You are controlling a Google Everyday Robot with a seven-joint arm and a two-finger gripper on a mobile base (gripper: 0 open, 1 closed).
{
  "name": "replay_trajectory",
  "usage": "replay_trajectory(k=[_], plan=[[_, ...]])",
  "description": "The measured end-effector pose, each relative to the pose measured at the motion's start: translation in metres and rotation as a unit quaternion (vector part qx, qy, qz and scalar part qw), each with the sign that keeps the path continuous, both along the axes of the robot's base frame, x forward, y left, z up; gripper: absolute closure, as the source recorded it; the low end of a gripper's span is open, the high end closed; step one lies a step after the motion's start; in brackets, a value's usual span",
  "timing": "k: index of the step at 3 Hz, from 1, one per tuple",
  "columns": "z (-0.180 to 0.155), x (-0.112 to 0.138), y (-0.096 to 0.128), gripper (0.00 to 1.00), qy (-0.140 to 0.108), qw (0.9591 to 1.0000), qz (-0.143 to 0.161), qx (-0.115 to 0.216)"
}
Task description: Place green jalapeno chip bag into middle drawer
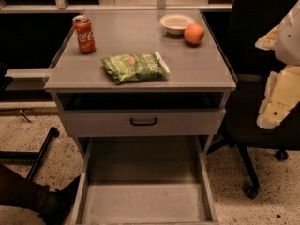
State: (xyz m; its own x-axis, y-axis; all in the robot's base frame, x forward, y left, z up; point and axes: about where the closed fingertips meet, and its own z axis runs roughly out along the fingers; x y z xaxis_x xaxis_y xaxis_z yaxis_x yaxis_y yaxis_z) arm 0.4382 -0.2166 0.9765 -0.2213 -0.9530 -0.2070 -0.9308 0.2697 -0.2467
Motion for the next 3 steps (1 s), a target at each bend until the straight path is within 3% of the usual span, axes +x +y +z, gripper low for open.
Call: replay_trajectory(k=[1,2,3], plan=[[0.0,0.0,0.0,0.0,0.0,1.0,0.0,0.0],[-0.043,0.024,0.025,0.0,0.025,0.999,0.033,-0.018],[-0.102,0.063,0.064,0.0,0.052,0.9953,0.079,-0.019]])
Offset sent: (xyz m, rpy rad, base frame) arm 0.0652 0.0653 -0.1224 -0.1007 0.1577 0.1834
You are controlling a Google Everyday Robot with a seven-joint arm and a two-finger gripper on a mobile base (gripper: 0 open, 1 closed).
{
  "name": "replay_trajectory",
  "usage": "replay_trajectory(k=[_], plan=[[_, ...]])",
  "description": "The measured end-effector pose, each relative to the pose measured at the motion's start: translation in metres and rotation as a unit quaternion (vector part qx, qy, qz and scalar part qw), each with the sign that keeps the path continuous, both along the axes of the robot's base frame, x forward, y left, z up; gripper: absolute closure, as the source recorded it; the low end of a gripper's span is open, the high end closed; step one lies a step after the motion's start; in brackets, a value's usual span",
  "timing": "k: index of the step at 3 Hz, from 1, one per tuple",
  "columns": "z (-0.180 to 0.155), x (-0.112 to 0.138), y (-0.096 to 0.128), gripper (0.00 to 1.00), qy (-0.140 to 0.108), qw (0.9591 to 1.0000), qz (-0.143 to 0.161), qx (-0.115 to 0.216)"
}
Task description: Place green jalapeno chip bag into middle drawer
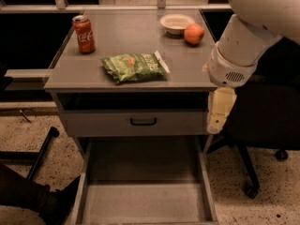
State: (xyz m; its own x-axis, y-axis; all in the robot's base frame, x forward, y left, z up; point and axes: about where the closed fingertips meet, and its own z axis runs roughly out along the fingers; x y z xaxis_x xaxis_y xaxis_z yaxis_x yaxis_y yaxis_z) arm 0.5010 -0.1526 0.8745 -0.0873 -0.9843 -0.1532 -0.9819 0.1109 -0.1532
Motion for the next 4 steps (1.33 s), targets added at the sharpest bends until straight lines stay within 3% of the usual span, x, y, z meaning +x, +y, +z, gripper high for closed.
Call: replay_trajectory(k=[2,3,4], plan=[[-0.001,0.004,0.005,0.0,-0.012,0.9998,0.011,0.01],[-0.003,0.031,0.034,0.0,-0.059,0.9961,0.049,0.044],[-0.001,0.074,0.079,0.0,-0.127,0.9849,0.075,0.09]])
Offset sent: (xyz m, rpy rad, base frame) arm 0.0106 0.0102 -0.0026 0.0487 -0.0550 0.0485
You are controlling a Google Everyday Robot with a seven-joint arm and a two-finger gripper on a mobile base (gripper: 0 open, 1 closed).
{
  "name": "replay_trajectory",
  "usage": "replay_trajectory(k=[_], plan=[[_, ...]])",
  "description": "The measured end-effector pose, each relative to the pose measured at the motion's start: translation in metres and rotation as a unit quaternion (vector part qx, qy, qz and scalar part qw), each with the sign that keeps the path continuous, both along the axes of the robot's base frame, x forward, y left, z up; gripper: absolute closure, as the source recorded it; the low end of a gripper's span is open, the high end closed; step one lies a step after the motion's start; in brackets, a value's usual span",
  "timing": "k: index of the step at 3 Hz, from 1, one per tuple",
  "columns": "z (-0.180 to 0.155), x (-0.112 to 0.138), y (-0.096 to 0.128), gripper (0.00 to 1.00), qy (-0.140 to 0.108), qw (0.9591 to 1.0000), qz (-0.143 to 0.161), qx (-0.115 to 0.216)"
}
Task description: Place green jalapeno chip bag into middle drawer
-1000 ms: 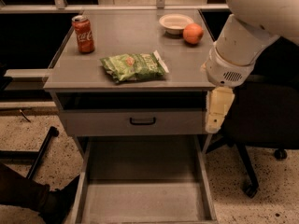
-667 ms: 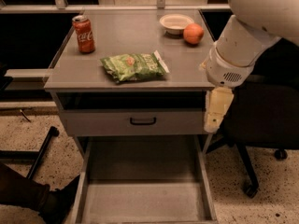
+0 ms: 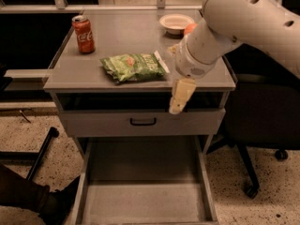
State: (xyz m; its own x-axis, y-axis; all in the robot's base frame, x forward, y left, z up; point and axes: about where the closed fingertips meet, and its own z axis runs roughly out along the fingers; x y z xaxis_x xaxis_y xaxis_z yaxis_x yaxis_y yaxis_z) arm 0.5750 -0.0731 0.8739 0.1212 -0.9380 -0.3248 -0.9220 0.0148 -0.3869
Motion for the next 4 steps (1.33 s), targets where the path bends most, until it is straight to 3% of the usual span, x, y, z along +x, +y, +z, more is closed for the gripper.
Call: replay_trajectory(k=[1,2,4], plan=[[0.007,0.041,0.042,0.0,-0.051,0.9978,0.022,0.037],[0.005,0.044,0.047,0.0,-0.049,0.9978,0.028,0.036],[-0.015,0.104,0.084,0.0,-0.013,0.9965,0.077,0.031]])
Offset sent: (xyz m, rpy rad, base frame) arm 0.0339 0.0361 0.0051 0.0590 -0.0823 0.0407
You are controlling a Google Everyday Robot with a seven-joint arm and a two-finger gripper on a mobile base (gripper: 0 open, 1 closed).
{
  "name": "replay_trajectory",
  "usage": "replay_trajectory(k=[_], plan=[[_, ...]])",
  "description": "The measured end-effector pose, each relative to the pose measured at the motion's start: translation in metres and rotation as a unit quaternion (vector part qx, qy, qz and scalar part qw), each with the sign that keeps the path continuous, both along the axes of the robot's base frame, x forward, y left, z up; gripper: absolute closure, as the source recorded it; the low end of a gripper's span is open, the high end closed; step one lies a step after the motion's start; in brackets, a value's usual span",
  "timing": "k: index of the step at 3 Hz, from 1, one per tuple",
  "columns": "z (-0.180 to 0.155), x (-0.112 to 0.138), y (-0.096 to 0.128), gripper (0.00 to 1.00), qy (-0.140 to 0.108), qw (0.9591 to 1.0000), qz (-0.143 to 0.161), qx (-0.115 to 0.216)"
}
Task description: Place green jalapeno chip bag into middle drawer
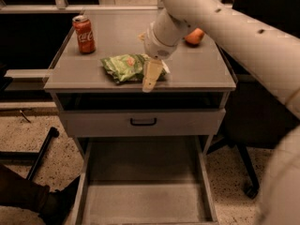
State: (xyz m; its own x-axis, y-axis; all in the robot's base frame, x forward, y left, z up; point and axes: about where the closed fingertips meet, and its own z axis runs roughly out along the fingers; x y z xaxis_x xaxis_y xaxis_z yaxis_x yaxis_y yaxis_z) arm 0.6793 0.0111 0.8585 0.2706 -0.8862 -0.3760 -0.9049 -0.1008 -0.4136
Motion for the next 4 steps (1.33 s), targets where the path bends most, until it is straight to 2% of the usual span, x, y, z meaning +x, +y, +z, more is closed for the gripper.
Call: replay_trajectory(k=[1,2,3,4], plan=[[0.002,0.028,0.015,0.0,0.0,0.9997,0.019,-0.012],[-0.001,0.045,0.025,0.0,0.002,0.9993,0.032,-0.019],[-0.021,0.051,0.023,0.0,0.023,0.9991,0.032,-0.019],[-0.018,0.051,0.023,0.19,0.023,0.999,0.032,-0.019]])
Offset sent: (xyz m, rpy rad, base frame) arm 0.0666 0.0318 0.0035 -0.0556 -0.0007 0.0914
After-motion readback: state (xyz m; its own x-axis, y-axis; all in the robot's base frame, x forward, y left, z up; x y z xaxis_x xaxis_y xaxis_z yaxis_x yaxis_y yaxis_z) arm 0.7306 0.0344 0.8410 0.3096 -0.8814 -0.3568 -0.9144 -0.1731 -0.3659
